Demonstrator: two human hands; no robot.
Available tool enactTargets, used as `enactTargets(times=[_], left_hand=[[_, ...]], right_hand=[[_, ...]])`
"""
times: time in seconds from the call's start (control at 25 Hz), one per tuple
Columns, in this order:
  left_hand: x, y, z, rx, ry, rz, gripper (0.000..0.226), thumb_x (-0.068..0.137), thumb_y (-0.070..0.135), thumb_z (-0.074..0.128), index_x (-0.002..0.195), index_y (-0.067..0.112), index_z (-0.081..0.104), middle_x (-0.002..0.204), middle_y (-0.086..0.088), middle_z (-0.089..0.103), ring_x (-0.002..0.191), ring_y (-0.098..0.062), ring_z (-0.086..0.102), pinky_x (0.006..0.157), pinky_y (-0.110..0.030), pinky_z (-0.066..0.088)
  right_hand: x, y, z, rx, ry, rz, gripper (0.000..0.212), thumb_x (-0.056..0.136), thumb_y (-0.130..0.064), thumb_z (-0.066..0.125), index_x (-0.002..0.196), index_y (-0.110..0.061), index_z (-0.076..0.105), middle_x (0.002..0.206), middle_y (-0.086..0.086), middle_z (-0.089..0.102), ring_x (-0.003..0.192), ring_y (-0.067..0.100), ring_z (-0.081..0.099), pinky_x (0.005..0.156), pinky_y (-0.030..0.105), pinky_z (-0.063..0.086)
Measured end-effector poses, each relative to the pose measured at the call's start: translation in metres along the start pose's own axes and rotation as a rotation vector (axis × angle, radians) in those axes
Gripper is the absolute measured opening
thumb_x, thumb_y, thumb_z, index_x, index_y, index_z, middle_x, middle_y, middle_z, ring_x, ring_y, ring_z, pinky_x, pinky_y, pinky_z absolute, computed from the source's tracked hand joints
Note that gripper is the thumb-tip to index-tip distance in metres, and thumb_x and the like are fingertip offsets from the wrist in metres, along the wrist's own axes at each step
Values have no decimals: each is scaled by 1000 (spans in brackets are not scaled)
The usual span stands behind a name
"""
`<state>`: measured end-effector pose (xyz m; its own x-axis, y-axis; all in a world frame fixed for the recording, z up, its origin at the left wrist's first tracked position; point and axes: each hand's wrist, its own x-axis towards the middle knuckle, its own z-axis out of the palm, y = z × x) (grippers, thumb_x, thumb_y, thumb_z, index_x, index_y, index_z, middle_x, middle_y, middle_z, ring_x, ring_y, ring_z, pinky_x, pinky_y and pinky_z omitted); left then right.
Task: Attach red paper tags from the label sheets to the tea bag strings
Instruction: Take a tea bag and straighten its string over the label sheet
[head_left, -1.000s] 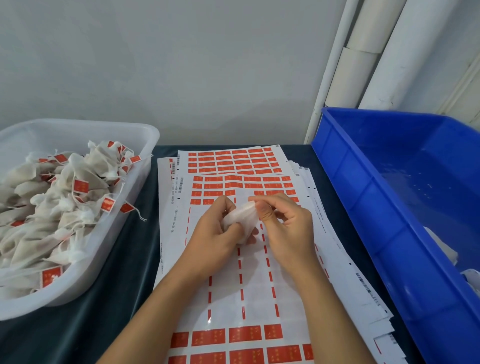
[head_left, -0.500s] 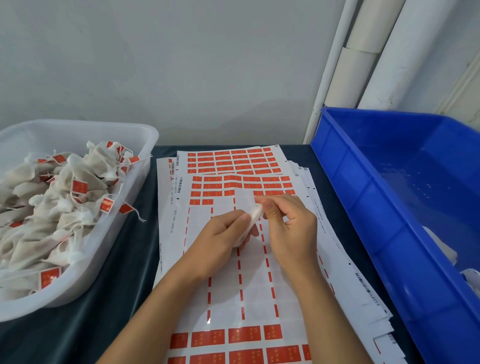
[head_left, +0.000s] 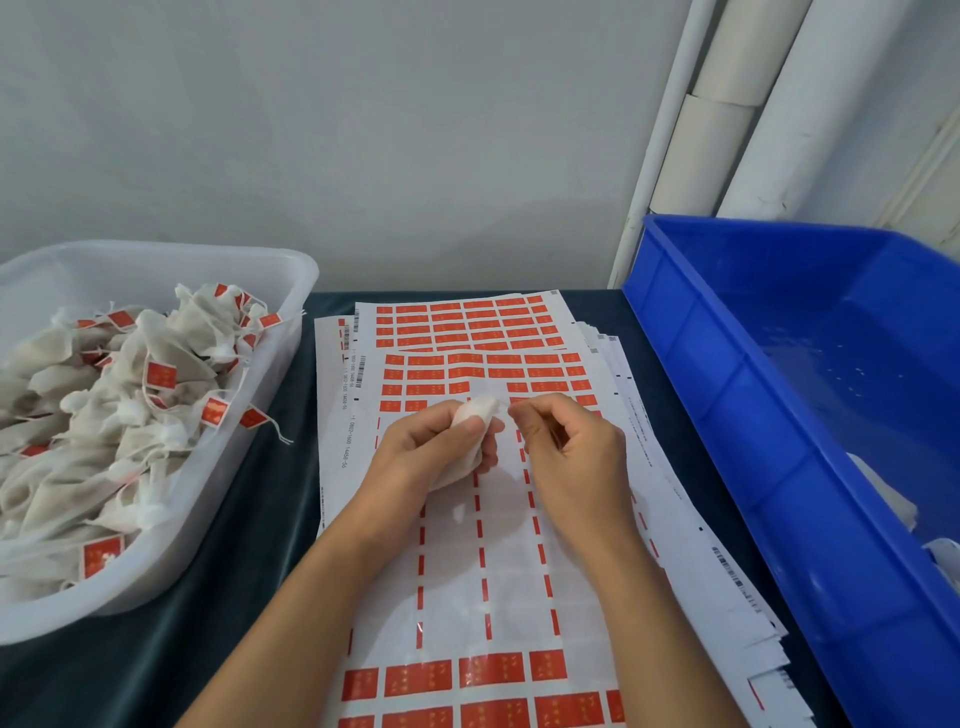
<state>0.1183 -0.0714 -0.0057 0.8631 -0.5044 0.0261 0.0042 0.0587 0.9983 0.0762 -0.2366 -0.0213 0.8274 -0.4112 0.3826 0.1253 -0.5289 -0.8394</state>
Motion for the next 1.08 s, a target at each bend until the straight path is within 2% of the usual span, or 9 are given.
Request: enactTargets(times=[0.16,0.28,0.36,0.52,0.64,0.72,0.84,0.96,1.08], left_hand=[[2,-3,-2,-85,40,0,41,91,54,67,119,27,76,106,2,73,98,-16,71,85,-25,58],[6,-5,1,-104,54,19,37,95,51,64,124,30,75,131,19,69,115,-13,69,88,-24,59],[9,-5,4,-70,83,21,39,95,50,61,126,30,75,134,23,67,118,-11,68,87,-22,58],[10,-8,6,16,67,48,31,101,43,56,121,29,76,122,14,75,113,-10,70,87,-18,57],[9,-7,7,144,56,61,29,107,34,53,93,22,76,87,-13,69,76,-18,63,73,-22,53],[9,-9,8,254,54,64,32,106,29,55,84,10,67,77,-20,58,65,-17,52,63,-23,46],[8,-10,12,405,-4,99,31,104,32,60,79,15,65,65,-3,53,57,-6,48,56,-18,40],[7,-11,14,479,-35,139,23,103,32,61,82,30,68,61,16,57,57,-3,52,54,-12,40],[8,-14,15,494,64,136,16,100,35,64,87,30,72,70,13,65,64,-4,58,57,-12,45]], right_hand=[[-3,2,4,-49,-44,-34,4,98,-45,63,100,-43,66,92,-41,63,100,-14,60,70,-4,44],[-5,2,4,-139,-117,-151,9,101,-37,63,109,-38,68,100,-29,68,97,-6,64,75,0,46],[-5,2,3,-175,-144,-211,13,102,-37,61,113,-35,67,106,-22,70,96,-2,65,80,5,50],[-7,1,2,-203,-149,-299,18,101,-42,56,111,-31,67,107,-16,70,96,2,64,85,12,53],[-5,0,0,-189,-91,-324,12,100,-38,61,106,-29,66,106,-16,66,97,1,60,83,5,48],[-2,0,-1,-177,-42,-350,5,100,-29,65,102,-24,66,105,-14,63,99,4,57,86,7,47],[-1,-4,-2,-106,-34,-333,7,101,-29,62,101,-23,67,107,-17,62,104,3,59,88,9,48],[-3,-8,-3,-6,-139,-161,4,100,-33,64,101,-35,67,105,-26,66,105,-6,61,83,4,48],[-2,-7,-5,34,-135,-84,10,100,-30,65,98,-40,66,103,-30,65,103,-9,62,79,2,48]])
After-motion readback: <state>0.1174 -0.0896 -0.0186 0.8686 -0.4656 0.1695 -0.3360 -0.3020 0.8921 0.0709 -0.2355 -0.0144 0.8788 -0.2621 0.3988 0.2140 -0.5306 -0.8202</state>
